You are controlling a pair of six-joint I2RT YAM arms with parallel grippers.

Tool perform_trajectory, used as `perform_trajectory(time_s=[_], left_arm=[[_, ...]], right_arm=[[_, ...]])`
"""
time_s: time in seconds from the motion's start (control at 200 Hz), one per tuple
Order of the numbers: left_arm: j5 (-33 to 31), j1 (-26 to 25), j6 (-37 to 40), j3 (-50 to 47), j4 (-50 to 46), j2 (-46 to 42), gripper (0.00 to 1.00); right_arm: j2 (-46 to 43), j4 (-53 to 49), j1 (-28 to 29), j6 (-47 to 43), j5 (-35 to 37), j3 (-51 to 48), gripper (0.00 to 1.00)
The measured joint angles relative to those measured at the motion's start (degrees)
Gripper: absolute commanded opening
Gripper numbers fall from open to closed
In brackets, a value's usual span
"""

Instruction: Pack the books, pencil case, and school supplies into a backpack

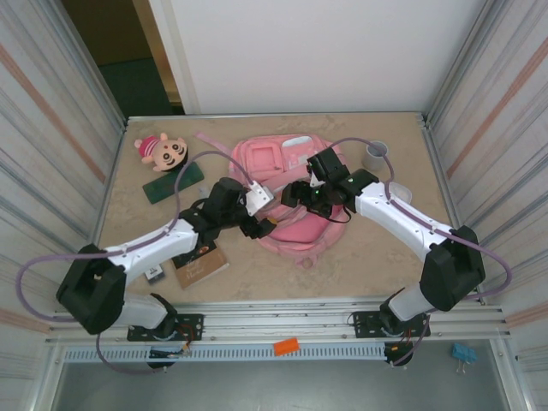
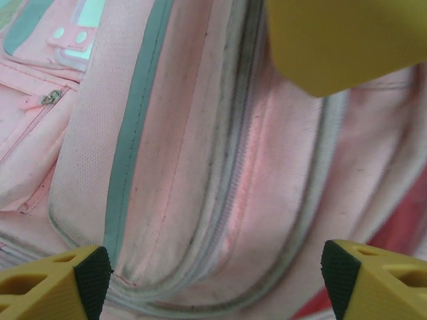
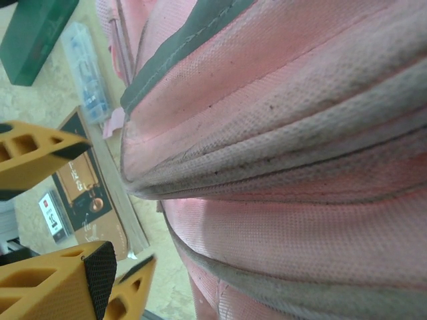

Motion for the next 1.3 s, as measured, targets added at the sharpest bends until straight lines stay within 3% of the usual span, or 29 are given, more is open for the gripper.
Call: perform_trajectory(time_s=[0.13, 0.22, 0.361, 0.586, 0.772, 0.932, 1.032, 1.117, 1.193, 1.298], left_arm=[[-3.3, 0.0, 1.4, 1.2, 3.4, 4.7, 0.67], [-4.6, 0.0, 2.2, 1.6, 5.7, 6.4, 0.32], [-6.8, 0.0, 2.6, 1.6, 8.6, 7.1, 0.0], [-10.5, 0.3, 0.3, 1.9, 9.0, 7.1, 0.0], [-10.1, 5.0, -3.6, 2.1, 8.1, 6.4, 0.0], [-8.8, 6.0, -3.8, 2.1, 6.8, 6.1, 0.0], [-9.7, 3.8, -1.7, 2.1, 4.7, 6.1, 0.01], [-13.8, -0.3, 1.1, 2.1, 2.6, 6.1, 0.21], [-16.9, -3.4, 2.5, 2.3, 0.2, 6.2, 0.5], [-19.4, -5.0, 1.1, 2.9, -3.0, 5.6, 0.64]], right_arm=[[0.0, 0.1, 0.0, 0.0, -0.2, 0.0, 0.78], [0.0, 0.1, 0.0, 0.0, -0.2, 0.0, 0.78], [0.0, 0.3, -0.1, 0.0, 0.0, -0.1, 0.81], [-2.9, -0.9, -0.2, 0.0, 1.2, -1.6, 0.86], [-10.4, -5.4, -2.7, 0.2, 3.7, -4.3, 0.88], [-15.7, -8.3, -3.8, 0.5, 6.1, -6.1, 0.84], [-18.3, -6.6, -3.5, 0.5, 6.5, -6.5, 0.79], [-20.1, -1.8, -3.1, 0.3, 6.3, -7.9, 0.75], [-19.7, 3.0, -2.7, -0.1, 5.7, -8.9, 0.73], [-15.6, 8.4, -1.8, -0.8, 5.1, -8.6, 0.71]])
